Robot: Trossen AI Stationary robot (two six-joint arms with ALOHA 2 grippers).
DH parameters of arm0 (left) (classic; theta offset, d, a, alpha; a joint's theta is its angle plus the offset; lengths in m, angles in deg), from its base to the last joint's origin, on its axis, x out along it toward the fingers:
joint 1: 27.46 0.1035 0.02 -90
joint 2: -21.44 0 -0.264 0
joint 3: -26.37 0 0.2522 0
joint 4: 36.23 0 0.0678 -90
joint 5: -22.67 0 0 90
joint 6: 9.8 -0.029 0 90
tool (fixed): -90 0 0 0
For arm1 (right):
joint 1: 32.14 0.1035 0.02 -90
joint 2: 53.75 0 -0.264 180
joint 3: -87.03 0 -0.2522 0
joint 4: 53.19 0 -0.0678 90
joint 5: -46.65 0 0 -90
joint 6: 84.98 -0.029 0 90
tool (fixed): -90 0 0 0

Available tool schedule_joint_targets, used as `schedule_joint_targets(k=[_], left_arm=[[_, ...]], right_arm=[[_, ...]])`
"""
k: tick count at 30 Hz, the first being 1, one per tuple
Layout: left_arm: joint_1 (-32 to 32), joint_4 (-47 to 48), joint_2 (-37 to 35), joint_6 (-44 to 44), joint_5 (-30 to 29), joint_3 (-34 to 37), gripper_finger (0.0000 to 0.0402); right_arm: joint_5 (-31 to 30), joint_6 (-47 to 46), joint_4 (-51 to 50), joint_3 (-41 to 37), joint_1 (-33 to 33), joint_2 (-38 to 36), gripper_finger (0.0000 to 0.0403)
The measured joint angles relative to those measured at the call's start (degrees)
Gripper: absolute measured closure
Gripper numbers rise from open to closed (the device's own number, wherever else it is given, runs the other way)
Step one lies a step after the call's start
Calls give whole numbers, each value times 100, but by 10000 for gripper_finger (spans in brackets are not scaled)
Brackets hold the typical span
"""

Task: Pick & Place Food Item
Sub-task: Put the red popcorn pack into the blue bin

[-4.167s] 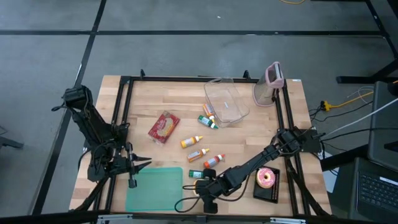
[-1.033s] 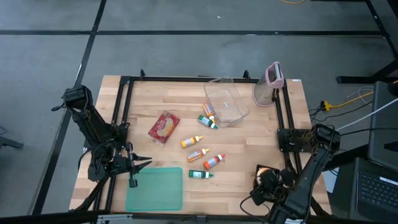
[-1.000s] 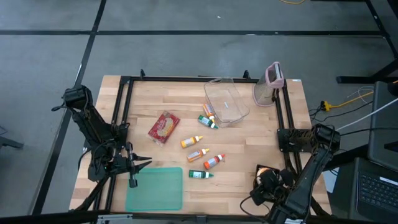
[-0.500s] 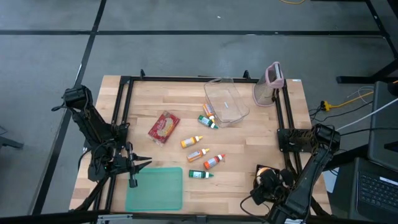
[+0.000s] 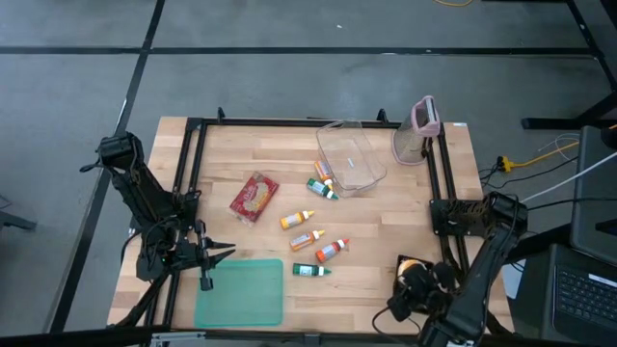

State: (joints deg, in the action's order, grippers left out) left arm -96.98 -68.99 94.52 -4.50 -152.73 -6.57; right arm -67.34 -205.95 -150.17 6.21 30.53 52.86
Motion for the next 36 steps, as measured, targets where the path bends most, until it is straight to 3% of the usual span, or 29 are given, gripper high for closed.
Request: schedule_joint_targets(k=[3, 5, 7, 11, 14, 17, 22, 24, 30, 32, 36], left_arm=[[-2, 0, 0, 0, 0, 0, 352], [-2, 1, 0, -1, 0, 0, 352], [0, 0, 0, -2, 0, 0, 352], [93, 0, 0, 74, 91, 0, 352], [402, -165, 0, 187, 837, -15, 352], [896, -425, 0, -3, 2076, -152, 352], [1716, -328, -24, -885, 3118, -615, 352], [2076, 309, -125, -912, 3521, -885, 352], [3555, 3905, -289, 462, 5010, -1851, 351], [4003, 4371, -248, 501, 5480, -1988, 348], [4771, 4412, -234, 111, 6438, -2000, 340]], right_arm=[[-135, 11, -356, 425, 0, 2, 257], [-546, 109, -528, 713, 0, 2, 257], [-1356, 399, -577, 992, -14, 2, 257], [-3614, 1536, -413, 1406, -152, 0, 257], [-4546, 2685, -46, 1516, -446, 0, 257], [-4556, 3625, 220, 1519, -886, 0, 257], [-4544, 4863, 719, 1519, -1507, 2, 257], [-4605, 5237, 874, 1519, -1664, 2, 257], [-4608, 5438, 1082, 1367, -1920, 4, 257], [-4681, 5419, 1086, 1274, -1916, 4, 257], [-4743, 5106, 1082, 991, -1883, 4, 256]])
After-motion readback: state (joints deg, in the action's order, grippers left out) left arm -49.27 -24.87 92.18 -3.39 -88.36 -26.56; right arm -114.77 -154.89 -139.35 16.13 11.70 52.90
